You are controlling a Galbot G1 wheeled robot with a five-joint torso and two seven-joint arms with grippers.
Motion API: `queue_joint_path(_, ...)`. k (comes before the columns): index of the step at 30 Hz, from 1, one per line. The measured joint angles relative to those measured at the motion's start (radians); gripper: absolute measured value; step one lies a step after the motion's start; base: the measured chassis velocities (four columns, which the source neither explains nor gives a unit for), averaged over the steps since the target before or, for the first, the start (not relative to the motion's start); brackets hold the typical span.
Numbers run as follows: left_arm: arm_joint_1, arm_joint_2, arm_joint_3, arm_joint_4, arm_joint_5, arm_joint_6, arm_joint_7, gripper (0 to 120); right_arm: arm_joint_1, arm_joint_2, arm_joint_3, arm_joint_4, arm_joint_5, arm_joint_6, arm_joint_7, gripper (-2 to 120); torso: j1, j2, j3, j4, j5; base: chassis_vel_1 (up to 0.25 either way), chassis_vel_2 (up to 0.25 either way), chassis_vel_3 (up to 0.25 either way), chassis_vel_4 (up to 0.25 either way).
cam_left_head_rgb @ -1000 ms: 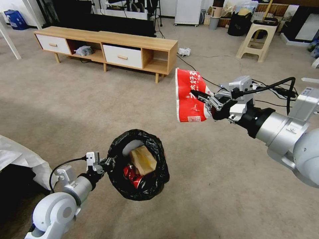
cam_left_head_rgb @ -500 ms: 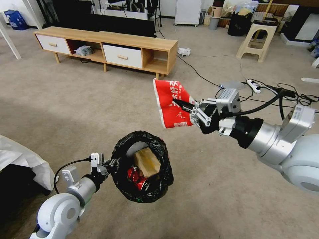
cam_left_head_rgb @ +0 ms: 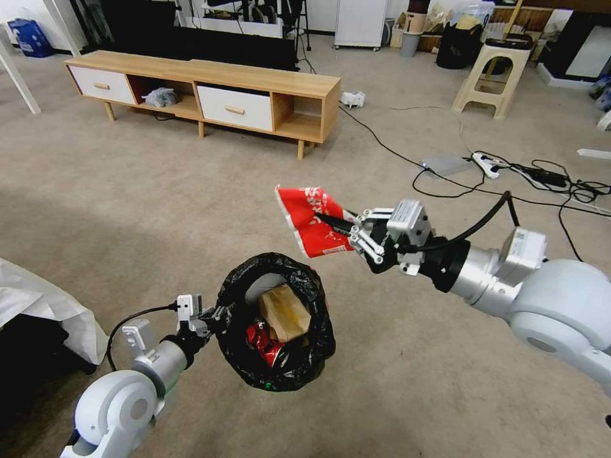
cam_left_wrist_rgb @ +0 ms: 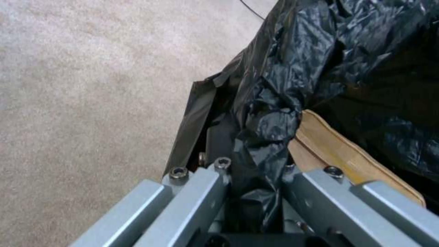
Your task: Pick up the trash bin, then pick up the garbage from the floor and place it into the trash bin.
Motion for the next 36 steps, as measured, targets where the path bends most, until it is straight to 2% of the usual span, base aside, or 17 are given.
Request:
queue_joint_path(14, -0.016, -0.012, 0.031, 0.024, 0.005, 0.013, 0.008, 1, 0.024, 0.063, -0.089, -0.027, -0.116, 0.058, -0.094, 1, 0.000, 0.000, 0.000, 0.0000, 0.0000, 0.000, 0.000, 0.000, 0.000)
queue_joint_path(36, -0.019, -0.031, 0.029, 0.034, 0.009, 0.020, 0.013, 1, 0.023, 0.097, -0.156, -0.049, -0.110, 0.080, -0.170, 1, 0.000, 0.000, 0.000, 0.0000, -0.0001, 0.000, 0.000, 0.000, 0.000)
